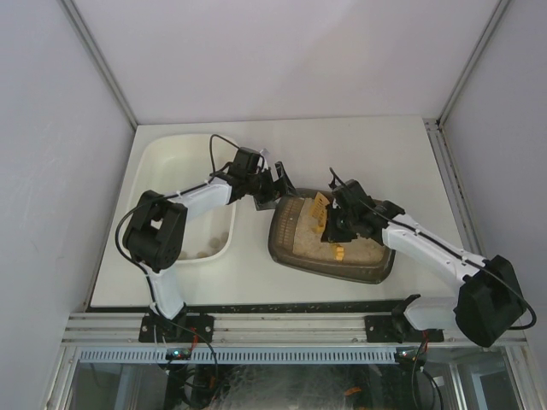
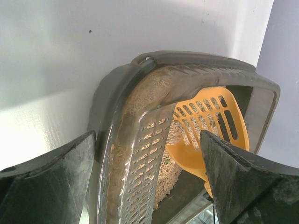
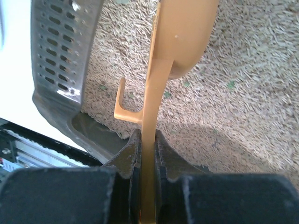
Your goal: Clean the litter box
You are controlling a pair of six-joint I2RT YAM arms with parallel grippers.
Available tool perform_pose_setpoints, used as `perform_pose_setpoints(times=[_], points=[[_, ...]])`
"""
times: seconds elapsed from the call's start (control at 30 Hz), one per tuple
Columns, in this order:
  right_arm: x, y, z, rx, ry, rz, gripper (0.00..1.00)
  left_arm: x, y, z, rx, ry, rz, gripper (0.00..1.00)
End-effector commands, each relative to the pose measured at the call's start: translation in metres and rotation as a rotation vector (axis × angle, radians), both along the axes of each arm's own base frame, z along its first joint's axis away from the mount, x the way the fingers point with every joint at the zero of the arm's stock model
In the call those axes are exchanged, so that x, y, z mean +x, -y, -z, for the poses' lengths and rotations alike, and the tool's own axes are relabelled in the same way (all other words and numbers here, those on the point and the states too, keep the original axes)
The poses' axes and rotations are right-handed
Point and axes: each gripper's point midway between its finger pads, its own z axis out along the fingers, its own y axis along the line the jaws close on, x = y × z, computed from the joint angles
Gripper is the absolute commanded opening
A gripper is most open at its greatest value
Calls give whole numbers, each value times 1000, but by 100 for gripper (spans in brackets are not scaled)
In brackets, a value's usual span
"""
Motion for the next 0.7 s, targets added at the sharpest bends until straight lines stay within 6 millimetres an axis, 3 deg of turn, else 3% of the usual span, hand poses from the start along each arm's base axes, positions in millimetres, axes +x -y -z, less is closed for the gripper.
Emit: perform_pose_setpoints(times=[0.0, 0.33, 0.53, 0.67], points=[[18, -25, -5, 131, 20, 10, 0, -12, 15, -31, -76, 47, 71, 94], [9, -35, 22, 174, -79, 3, 0, -14, 16, -31, -79, 41, 76, 95], [8, -51, 38, 383, -142, 63, 0, -14, 16, -29, -78, 36, 76, 94], [16, -58, 39, 514, -125, 84, 0, -14, 16, -29, -79, 36, 78, 94]])
